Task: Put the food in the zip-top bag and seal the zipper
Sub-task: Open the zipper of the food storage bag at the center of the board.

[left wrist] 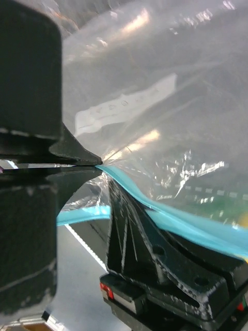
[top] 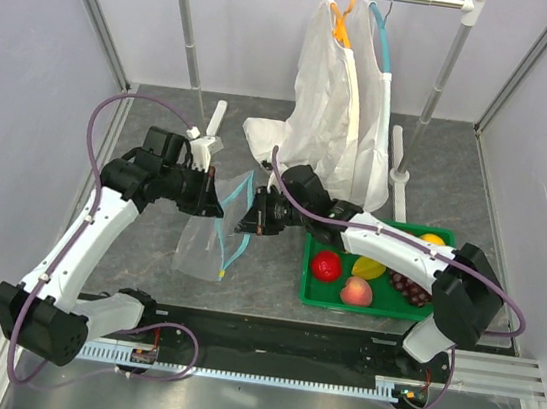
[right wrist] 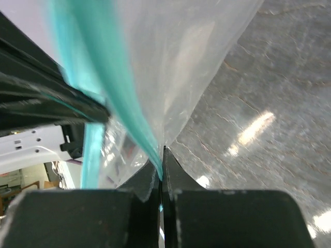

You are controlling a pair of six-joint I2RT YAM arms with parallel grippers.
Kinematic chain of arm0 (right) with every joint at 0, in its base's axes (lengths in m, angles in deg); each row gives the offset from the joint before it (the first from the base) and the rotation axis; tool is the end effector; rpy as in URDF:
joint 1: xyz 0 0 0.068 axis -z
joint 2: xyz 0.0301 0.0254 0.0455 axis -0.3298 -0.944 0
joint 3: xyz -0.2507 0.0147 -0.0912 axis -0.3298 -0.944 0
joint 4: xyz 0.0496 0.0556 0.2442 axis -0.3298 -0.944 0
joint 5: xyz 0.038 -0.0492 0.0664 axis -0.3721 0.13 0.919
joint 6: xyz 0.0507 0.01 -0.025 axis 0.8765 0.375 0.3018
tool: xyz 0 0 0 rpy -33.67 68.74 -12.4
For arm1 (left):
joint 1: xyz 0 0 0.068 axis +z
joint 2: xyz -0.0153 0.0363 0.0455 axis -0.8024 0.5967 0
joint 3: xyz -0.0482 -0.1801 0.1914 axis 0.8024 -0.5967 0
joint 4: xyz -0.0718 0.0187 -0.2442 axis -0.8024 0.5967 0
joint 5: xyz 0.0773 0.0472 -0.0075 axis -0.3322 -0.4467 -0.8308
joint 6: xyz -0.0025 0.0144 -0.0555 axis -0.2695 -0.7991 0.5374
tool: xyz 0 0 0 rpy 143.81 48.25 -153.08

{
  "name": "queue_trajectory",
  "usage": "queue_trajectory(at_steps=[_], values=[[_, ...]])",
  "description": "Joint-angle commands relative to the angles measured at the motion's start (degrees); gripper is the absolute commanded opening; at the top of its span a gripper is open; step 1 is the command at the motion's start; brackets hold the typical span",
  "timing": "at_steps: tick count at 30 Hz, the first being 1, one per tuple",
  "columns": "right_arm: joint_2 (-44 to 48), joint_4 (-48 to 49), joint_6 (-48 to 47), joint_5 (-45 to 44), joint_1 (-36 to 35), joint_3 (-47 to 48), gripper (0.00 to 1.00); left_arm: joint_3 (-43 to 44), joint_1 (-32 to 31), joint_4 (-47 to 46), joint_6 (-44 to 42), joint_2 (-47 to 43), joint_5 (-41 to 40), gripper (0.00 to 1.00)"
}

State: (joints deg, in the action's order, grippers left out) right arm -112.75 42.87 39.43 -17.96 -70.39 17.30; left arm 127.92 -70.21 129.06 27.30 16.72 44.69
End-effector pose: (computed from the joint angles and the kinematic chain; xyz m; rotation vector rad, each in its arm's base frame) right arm 0.2184 0.2954 0.2651 -0.4397 2.3200 1.3141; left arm 0.1996 -0.0814 0.3233 0.3880 2.4613 -0.8340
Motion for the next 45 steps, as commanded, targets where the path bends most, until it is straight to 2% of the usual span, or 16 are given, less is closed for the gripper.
queue_trajectory(at_steps=[1,2,5,6,9,12,14,20,30,34,36,37,38,39,43,45], values=[[3.12,-4.94,-2.77,-1.24,0.86,2.71,0.0,4.66,0.76,4.17,-5.87,-1.45,-7.59,0.02],[3.91,-5.38,-2.95,-1.15,0.86,2.88,0.0,5.62,0.76,4.44,-6.94,-1.71,-9.52,0.04],[4.27,-5.83,-2.6,-1.32,0.86,3.15,0.0,7.47,0.76,6.02,-9.84,-2.24,-8.23,0.22],[4.01,-5.83,-2.25,-1.15,0.86,3.5,0.0,7.91,0.76,6.37,-11.85,-2.76,-6.49,0.38],[3.04,-4.61,0.12,-1.24,0.86,4.29,0.0,7.92,0.32,6.73,-12.05,-4.08,2.13,0.63],[2.25,-3.55,2.41,-0.53,0.69,4.99,0.0,7.21,-1.26,6.46,-10.91,-3.82,4.08,0.72],[1.99,-3.1,3.02,-0.27,0.51,5.43,0.0,6.95,-1.79,5.94,-10.29,-3.47,3.64,0.72],[1.89,-0.82,5.75,1.05,0.42,4.91,0.0,6.07,-4.95,1.89,-7.3,-2.77,1.88,0.57],[2.95,0.15,6.46,1.93,0.25,4.73,0.0,4.4,-5.48,0.05,-4.49,0.57,-1.19,0.46],[3.04,0.85,6.72,2.36,0.16,4.82,0.0,2.91,-5.48,-0.74,-3.61,0.92,2.3,0.43],[2.86,1.03,6.2,2.28,0.07,5.08,0.0,2.47,-5.4,-0.75,-3.96,0.92,3.29,0.33],[2.86,0.59,5.93,1.41,0.07,5.17,0.0,2.9,-5.4,-0.22,-4.4,0.84,1.81,0.26],[2.95,-0.37,5.32,0.97,0.16,5.26,0.0,3.34,-5.22,1.61,-4.83,0.75,0.31,0.1],[3.04,-3.34,3.14,0.18,0.16,5.61,0.0,3.95,-4.7,2.85,-6.06,0.75,-1.61,0.03],[4.27,-10.12,-4.69,-3.95,0.86,4.56,0.0,8.78,-2.59,9.61,-9.32,1.36,-18.71,0.02],[4.62,-13.45,-9.33,-6.68,1.91,3.25,0.0,10.02,-1.88,12.51,-12.37,1.19,-23.41,0.02]])
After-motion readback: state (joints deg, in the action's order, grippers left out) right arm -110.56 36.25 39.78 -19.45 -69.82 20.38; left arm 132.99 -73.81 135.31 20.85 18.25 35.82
